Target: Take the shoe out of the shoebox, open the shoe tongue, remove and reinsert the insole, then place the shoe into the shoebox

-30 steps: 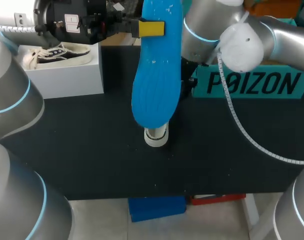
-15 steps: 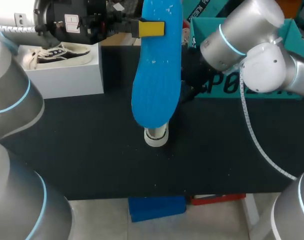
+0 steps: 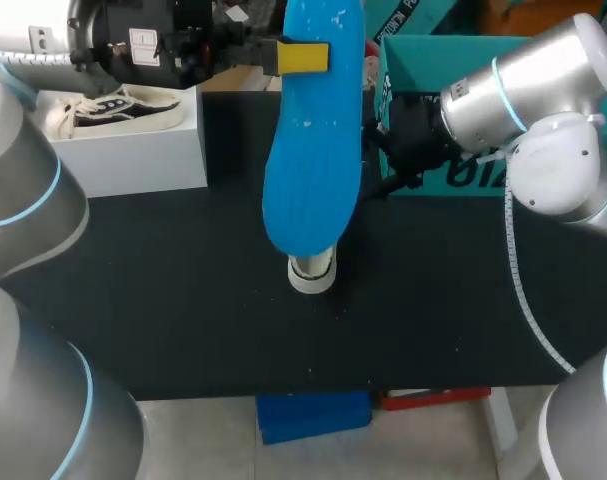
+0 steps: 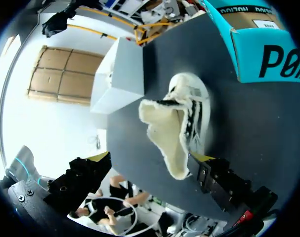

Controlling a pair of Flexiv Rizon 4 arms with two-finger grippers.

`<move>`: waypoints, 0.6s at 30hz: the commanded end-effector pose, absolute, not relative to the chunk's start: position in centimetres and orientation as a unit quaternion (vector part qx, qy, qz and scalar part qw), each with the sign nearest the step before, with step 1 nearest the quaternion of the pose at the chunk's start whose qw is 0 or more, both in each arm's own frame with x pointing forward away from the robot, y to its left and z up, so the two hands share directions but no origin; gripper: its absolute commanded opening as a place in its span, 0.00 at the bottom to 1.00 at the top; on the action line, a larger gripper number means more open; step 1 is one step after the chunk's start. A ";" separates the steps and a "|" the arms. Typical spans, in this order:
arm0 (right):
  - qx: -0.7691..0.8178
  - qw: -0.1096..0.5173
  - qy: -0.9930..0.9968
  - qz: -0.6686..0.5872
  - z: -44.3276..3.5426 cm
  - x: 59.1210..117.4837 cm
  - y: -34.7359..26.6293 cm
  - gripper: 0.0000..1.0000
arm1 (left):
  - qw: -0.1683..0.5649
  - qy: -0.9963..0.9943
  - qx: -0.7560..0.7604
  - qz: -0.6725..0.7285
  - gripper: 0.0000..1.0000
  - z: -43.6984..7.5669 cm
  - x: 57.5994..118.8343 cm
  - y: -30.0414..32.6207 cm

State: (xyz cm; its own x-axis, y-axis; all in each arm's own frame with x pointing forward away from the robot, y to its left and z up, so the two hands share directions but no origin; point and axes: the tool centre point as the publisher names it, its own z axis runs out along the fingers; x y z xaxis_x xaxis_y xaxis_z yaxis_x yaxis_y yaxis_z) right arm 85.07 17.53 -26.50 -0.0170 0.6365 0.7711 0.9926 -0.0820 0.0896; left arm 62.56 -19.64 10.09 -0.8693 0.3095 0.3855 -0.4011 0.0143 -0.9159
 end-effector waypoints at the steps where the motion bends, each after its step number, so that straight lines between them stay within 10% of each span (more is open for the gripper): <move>1: -0.591 0.347 -0.577 -0.445 -26.1 84.5 17.4 1.00 | 0.253 -0.667 0.035 0.700 0.00 10.1 62.6 -19.7; 18: -0.551 0.405 -0.518 -0.514 -22.8 84.4 17.3 1.00 | 0.253 -0.667 0.035 0.700 0.00 10.1 62.6 -19.7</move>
State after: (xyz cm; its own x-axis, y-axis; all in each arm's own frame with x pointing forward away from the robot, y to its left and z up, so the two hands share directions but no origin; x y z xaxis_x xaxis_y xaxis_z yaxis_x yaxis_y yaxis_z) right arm 84.80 17.51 -22.71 -0.0485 0.2543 0.9659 0.9883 -0.1274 0.0832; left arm 62.57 -19.64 10.08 -0.8693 0.3094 0.3855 -0.4011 0.0143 -0.9159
